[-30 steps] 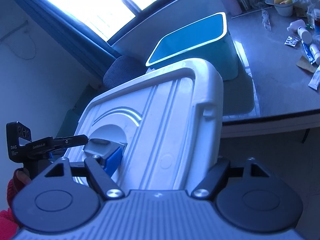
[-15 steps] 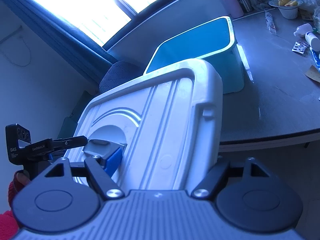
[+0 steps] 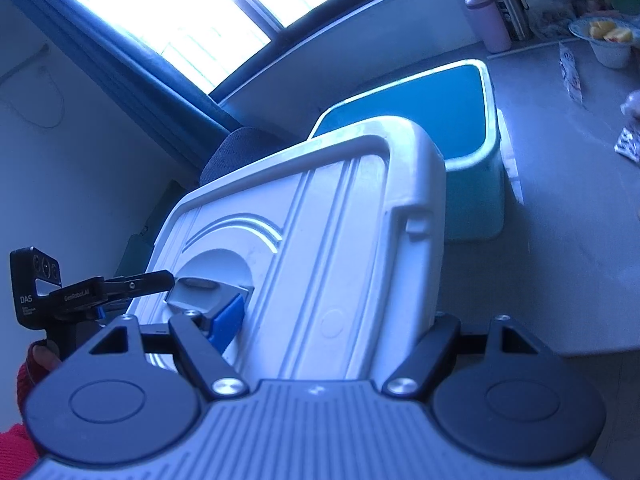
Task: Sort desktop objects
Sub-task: 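Carry the held white lid with both grippers over the teal bin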
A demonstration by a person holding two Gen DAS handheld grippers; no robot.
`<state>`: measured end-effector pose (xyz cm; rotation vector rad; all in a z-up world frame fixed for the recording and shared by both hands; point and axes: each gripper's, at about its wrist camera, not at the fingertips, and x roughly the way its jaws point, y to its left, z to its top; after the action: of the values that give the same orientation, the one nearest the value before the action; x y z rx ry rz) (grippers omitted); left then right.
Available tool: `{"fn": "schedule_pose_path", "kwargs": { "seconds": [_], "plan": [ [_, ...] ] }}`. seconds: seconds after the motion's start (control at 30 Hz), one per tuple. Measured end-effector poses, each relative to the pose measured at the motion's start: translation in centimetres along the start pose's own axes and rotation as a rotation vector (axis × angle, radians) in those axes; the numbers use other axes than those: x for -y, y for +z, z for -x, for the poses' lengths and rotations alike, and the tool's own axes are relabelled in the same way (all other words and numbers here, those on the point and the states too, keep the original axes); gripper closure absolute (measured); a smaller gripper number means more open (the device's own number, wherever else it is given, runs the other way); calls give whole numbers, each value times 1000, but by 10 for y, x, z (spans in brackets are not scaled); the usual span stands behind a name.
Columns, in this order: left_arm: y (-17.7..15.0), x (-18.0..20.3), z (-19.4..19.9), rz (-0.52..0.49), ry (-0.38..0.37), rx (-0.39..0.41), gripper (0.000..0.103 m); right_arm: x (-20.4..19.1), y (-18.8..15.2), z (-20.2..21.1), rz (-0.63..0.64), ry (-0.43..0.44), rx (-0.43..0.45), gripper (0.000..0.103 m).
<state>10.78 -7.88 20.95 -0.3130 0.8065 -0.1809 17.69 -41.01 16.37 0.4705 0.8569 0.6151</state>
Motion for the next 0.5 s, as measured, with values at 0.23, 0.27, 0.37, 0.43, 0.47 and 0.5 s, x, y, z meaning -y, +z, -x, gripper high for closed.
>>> {"fn": "schedule_pose_path", "kwargs": {
  "seconds": [0.23,0.27,0.37,0.43,0.47,0.5],
  "plan": [
    [39,23,-43,6,1,10,1,30,48,-8,13,0,2,26],
    [44,26,-49,9,2,10,1,35,54,-10,14,-2,-1,26],
    [54,34,-65,18,2,9,1,46,72,-13,24,0,-12,26],
    [61,38,-77,22,7,6,1,55,81,-19,22,2,-19,26],
    [64,40,-83,24,12,2,1,60,85,-21,17,3,-22,26],
    [68,41,-88,24,17,-4,1,65,88,-25,9,5,-27,26]
  ]
}}
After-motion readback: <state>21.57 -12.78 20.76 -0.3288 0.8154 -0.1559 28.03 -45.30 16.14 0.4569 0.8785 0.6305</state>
